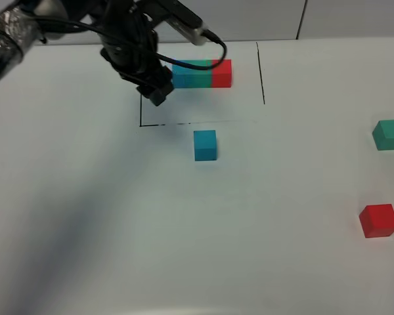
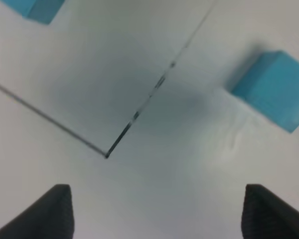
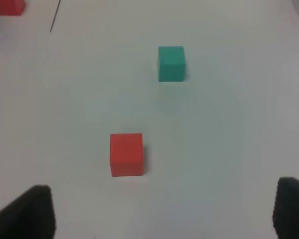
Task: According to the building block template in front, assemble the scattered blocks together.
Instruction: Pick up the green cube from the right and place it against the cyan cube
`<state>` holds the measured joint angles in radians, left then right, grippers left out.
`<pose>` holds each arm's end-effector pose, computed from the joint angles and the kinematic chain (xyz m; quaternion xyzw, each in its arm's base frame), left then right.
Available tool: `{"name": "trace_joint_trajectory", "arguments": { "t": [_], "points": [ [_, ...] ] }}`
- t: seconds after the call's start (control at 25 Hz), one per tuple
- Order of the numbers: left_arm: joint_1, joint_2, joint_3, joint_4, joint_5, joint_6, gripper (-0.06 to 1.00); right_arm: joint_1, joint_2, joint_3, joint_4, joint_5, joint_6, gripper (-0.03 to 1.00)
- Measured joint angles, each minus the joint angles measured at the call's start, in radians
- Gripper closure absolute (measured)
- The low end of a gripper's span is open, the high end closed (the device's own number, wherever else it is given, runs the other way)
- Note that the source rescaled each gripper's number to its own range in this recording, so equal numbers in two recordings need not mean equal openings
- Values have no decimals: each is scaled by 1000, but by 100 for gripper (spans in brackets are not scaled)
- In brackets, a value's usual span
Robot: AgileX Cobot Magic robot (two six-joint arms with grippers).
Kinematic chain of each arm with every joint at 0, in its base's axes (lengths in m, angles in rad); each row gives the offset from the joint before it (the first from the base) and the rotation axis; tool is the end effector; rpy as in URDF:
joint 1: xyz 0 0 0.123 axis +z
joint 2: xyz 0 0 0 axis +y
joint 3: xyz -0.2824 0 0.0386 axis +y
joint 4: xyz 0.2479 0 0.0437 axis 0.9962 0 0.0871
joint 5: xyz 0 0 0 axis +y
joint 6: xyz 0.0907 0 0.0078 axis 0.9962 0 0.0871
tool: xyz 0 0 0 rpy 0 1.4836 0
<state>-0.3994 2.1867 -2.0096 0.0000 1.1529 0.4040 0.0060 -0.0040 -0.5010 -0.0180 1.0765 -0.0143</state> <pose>0.4381 -0.1849 0.2443 0.3857 0.9080 0.0004 0.1633 -0.0062 -0.0015 0.2762 -0.0082 0.8560 -0.0111 0.5169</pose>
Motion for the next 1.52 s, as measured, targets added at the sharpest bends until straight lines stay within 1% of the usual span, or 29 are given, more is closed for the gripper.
{"name": "trace_joint_trajectory", "arguments": {
  "t": [0.08, 0.24, 0.4, 0.48, 0.56, 0.68, 0.8, 0.92, 1.08, 1.28, 1.52],
  "points": [
    [51, -55, 68, -24, -26, -29, 31, 0, 0, 0, 0, 0, 0, 13],
    [160, -172, 254, -60, -97, -64, 31, 0, 0, 0, 0, 0, 0, 13],
    [247, -314, 470, -61, -230, -95, 31, 0, 0, 0, 0, 0, -1, 13],
    [270, -393, 556, -60, -295, -115, 31, 0, 0, 0, 0, 0, -1, 13],
    [279, -481, 628, -54, -329, -136, 31, 0, 0, 0, 0, 0, -1, 13],
    [280, -594, 686, -16, -330, -194, 31, 0, 0, 0, 0, 0, -1, 13],
    [280, -702, 725, 53, -301, -273, 31, 0, 0, 0, 0, 0, -1, 13],
    [280, -814, 770, 87, -265, -327, 31, 0, 0, 0, 0, 0, -1, 13],
    [280, -966, 850, 90, -246, -358, 31, 0, 0, 0, 0, 0, -1, 13],
    [280, -1153, 962, 86, -256, -385, 30, 0, 0, 0, 0, 0, 0, 13],
    [280, -1371, 1059, 73, -260, -411, 30, 0, 0, 0, 0, 0, -1, 13]
  ]
}}
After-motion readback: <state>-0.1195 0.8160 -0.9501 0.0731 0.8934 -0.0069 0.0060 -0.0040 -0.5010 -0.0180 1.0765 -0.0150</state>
